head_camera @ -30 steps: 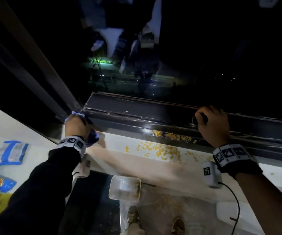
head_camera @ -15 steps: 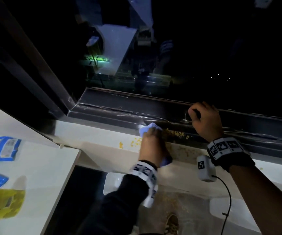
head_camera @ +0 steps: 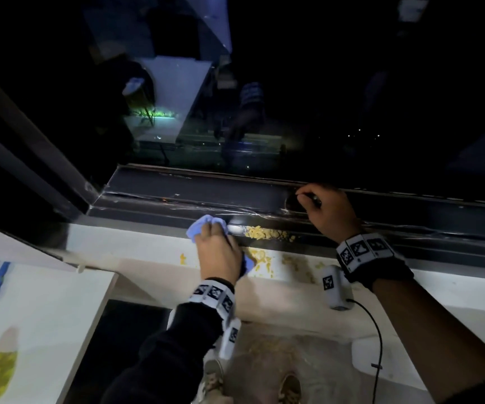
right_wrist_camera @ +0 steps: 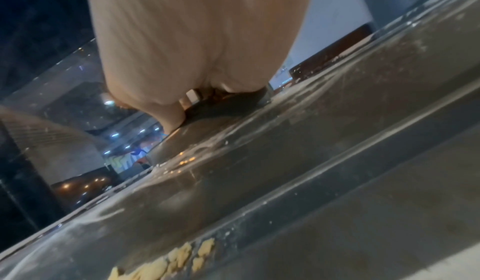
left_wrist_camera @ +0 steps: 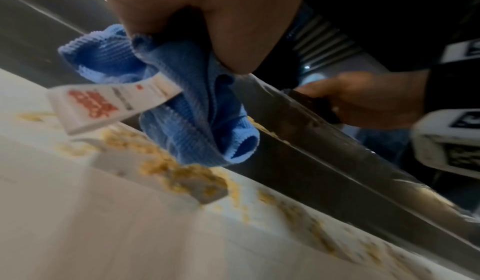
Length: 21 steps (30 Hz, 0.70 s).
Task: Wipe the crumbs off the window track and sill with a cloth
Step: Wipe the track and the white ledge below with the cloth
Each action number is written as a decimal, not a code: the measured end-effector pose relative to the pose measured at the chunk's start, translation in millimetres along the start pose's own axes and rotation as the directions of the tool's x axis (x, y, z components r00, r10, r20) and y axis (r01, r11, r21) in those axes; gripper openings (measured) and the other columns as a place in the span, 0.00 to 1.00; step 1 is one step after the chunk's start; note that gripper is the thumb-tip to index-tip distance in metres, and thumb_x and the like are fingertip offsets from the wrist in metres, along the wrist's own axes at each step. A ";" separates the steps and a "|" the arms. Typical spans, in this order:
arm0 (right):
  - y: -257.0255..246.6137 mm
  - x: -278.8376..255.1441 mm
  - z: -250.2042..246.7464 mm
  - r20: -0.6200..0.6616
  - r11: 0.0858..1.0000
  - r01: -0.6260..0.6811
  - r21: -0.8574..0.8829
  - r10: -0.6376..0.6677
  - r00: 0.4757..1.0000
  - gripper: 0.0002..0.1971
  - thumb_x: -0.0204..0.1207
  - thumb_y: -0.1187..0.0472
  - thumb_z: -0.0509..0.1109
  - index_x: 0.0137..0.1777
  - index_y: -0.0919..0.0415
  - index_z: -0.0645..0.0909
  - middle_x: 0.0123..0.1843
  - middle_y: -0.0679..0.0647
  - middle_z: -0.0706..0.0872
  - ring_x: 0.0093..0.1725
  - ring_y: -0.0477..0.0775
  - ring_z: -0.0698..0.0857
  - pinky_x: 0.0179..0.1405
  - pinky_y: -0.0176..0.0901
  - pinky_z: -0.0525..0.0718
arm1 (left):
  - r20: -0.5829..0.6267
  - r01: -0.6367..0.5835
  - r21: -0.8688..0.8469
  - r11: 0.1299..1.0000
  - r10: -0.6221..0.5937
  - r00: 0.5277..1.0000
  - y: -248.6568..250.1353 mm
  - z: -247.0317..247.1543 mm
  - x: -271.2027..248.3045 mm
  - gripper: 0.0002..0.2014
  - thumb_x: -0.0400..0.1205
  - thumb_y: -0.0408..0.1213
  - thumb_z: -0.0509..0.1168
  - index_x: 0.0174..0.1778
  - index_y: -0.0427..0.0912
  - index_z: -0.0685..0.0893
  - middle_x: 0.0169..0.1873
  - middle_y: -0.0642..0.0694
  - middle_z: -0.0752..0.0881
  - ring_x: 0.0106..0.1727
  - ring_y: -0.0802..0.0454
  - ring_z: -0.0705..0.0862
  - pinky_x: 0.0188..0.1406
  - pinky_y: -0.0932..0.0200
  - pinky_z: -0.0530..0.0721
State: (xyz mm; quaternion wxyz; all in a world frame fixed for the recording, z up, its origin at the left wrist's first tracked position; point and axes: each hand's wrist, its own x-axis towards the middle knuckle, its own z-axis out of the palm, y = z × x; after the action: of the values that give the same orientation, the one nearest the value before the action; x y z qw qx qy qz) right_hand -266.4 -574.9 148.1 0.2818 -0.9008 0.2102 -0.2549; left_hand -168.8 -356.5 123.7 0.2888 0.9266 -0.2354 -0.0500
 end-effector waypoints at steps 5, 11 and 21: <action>0.4 -1.3 2.0 0.020 0.999 -0.014 -0.044 0.015 1.000 0.05 0.79 0.62 0.69 0.51 0.59 0.85 0.49 0.55 0.88 0.50 0.56 0.84 0.48 0.42 0.78 | 0.105 -0.090 -0.064 0.994 0.097 0.990 35.9 20.0 -24.2 0.25 0.77 0.39 0.47 0.57 0.28 0.82 0.60 0.28 0.82 0.61 0.33 0.80 0.63 0.48 0.79; -2.0 -6.3 6.3 -0.034 0.992 -0.029 -0.127 0.025 0.999 0.11 0.80 0.55 0.63 0.50 0.56 0.85 0.48 0.53 0.88 0.49 0.59 0.85 0.51 0.45 0.77 | 0.137 -0.244 -0.183 0.952 0.271 0.953 45.5 24.6 -33.3 0.12 0.77 0.34 0.57 0.48 0.34 0.84 0.48 0.37 0.86 0.51 0.40 0.82 0.55 0.55 0.76; -0.5 -10.1 2.4 0.016 0.996 -0.088 -0.024 0.089 0.996 0.14 0.78 0.53 0.61 0.55 0.55 0.84 0.52 0.51 0.88 0.54 0.56 0.84 0.58 0.57 0.78 | 0.166 -0.443 -0.210 0.872 0.478 0.862 35.6 15.4 -15.3 0.13 0.76 0.30 0.58 0.54 0.40 0.83 0.52 0.47 0.84 0.54 0.48 0.79 0.59 0.59 0.76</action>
State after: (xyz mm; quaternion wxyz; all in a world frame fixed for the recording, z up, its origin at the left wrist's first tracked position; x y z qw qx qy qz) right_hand -272.8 -568.3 143.3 0.2842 -0.8959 0.2504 -0.2320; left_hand -200.4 -383.0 130.2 0.3409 0.8054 -0.4751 -0.0974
